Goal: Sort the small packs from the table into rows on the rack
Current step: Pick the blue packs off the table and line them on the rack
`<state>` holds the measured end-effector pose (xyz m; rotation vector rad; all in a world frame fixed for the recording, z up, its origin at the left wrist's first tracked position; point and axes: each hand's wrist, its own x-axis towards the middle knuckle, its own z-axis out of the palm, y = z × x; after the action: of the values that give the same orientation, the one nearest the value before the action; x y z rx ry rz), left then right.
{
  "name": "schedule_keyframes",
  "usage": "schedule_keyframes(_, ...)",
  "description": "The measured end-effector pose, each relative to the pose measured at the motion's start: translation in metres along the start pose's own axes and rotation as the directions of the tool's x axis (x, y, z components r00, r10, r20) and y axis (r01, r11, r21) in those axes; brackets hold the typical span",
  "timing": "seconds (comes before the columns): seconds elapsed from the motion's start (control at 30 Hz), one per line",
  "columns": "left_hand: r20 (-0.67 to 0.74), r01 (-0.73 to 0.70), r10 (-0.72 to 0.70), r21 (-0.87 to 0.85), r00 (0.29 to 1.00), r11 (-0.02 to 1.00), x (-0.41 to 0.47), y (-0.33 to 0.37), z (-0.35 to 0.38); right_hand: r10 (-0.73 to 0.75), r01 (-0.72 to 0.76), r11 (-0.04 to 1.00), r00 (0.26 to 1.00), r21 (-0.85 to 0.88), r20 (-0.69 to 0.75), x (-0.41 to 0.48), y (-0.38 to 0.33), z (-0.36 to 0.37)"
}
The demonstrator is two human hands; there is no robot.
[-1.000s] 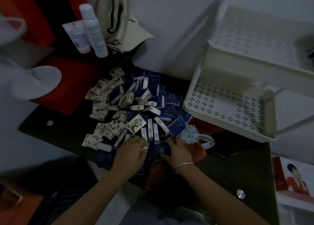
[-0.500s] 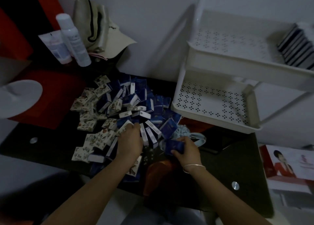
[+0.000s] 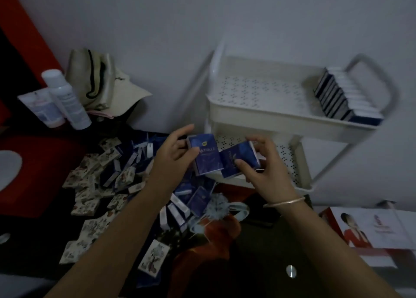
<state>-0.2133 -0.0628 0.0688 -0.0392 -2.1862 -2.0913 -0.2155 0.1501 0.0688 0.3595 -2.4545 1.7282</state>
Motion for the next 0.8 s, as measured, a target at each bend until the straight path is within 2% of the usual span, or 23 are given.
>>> schedule_keyframes(0.1,0.059,-0.031,0.037,-0.107,0.998,0.994,0.021,0.032,0.032,-0.099,0.098,0.994,0.995,-0.044,-0.005,0.012,-0.022,-0.032)
schedule_keyframes(0.27,0.11,-0.095,0.114,-0.163,0.987,0.982,0.071,0.092,0.092,-0.162,0.149,0.979,0.983,-0.139,-0.085,0.05,-0.053,-0.109)
schedule_keyframes(0.37,0.073,-0.077,0.09,-0.167,0.993,0.983,0.108,0.119,0.125,-0.134,0.097,0.962,0.982,-0.257,-0.133,0.083,-0.068,-0.158)
schedule_keyframes(0.43,0.085,-0.022,0.043,-0.23,0.995,0.973,0.135,0.13,0.147,-0.145,0.057,0.914,0.97,-0.401,-0.193,0.116,-0.073,-0.19)
schedule_keyframes(0.57,0.14,0.118,-0.078,-0.3,0.987,0.947,0.189,0.14,0.185,-0.129,-0.041,0.847,0.952,-0.531,-0.278,0.189,-0.066,-0.253)
schedule_keyframes(0.67,0.142,0.246,-0.203,-0.439,0.969,0.864,0.227,0.138,0.21,-0.121,-0.074,0.805,0.951,-0.588,-0.284,0.238,-0.056,-0.282)
schedule_keyframes(0.8,0.173,0.354,-0.323,-0.659,0.93,0.664,0.264,0.126,0.223,-0.071,-0.083,0.735,0.978,-0.673,-0.198,0.282,-0.034,-0.291)
